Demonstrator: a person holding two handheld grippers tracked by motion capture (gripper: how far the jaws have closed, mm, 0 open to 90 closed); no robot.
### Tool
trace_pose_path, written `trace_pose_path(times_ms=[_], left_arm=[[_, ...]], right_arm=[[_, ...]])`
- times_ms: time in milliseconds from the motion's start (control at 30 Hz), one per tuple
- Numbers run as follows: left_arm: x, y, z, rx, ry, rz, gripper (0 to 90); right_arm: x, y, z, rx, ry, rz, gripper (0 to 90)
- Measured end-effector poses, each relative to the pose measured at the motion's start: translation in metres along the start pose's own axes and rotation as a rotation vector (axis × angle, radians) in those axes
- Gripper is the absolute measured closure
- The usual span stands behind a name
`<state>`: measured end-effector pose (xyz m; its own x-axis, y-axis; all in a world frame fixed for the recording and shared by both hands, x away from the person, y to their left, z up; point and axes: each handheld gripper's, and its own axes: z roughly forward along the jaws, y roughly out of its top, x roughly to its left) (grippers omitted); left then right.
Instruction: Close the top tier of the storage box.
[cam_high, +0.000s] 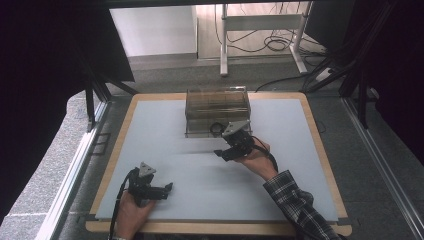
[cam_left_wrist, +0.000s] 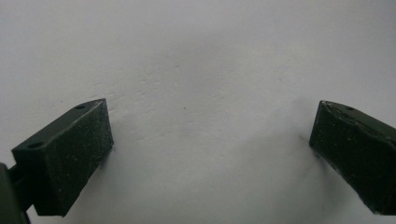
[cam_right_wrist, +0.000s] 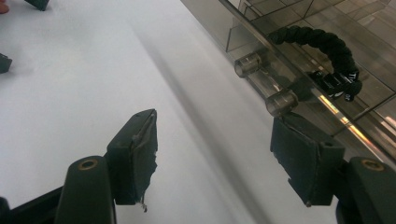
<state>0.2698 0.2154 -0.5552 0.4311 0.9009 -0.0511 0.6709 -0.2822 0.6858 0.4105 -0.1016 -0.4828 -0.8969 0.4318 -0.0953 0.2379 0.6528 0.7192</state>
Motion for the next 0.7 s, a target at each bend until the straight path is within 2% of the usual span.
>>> trace_pose_path(times_ms=[700], left_arm=[[0.0,0.0,0.0001,0.0,0.0,0.0,0.0]], right_arm=[[-0.0049,0.0034,0.0016,-0.014,-0.02,0.008,31.2]])
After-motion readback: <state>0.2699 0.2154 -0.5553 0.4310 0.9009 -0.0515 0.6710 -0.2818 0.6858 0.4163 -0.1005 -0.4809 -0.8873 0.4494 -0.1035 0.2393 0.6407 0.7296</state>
